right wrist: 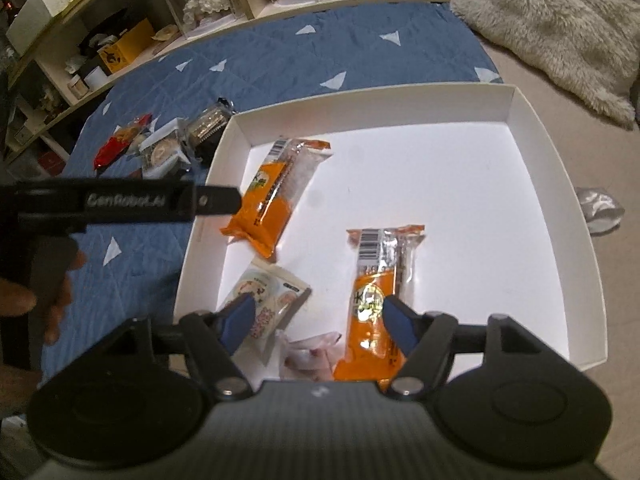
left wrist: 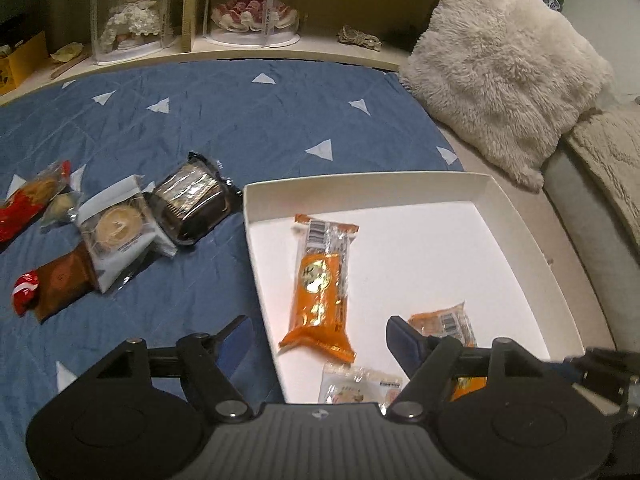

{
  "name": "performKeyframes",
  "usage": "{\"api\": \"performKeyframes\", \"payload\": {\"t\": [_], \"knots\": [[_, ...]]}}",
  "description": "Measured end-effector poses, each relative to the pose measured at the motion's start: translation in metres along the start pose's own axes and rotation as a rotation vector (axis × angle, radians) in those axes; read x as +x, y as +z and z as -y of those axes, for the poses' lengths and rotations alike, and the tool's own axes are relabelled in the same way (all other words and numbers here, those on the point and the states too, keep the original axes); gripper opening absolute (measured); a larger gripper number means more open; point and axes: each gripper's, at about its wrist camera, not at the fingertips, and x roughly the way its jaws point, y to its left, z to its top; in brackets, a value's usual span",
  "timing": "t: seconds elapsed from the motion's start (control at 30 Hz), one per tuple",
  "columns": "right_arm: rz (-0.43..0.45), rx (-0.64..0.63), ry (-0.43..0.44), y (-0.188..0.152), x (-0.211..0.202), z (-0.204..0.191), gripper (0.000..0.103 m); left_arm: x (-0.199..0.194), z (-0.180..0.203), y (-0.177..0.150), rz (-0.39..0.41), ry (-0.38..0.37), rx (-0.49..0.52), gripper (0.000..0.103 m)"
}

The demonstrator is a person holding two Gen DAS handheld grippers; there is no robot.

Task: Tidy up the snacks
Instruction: 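Withdraw both open tools from the tray toward the remaining snacks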

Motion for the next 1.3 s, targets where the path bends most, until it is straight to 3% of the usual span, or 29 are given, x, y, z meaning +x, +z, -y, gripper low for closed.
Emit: {"api": "performKeyframes", "payload": {"t": [0.27,0.57,0.67,1.1,1.3], "knots": [[0.063,0.002,-0.030,-0.001,-0.014,-0.006,0.087,-0.029,-0.020,-0.011,0.020,0.034,-0.007,0.085],[0.130,0.020,-0.089,-0.003,-0.023,-0.013,0.095,-0.057,-0.047,-0.024,0.051,0.067,-0.019,0.103],[0.160,0.011,-0.098,-0.004,-0.026,-0.022,0.102,-0.064,-0.055,-0.028,0.053,0.075,-0.016,0.103],[0.283,0.014,-0.107,0.001,-0.028,-0.043,0.103,-0.081,-0.109,-0.040,0.091,0.116,-0.020,0.103],[0.341,-0.019,-0.048,0.008,-0.018,-0.063,0.103,-0.079,-0.147,-0.046,0.118,0.115,-0.084,0.103]]}}
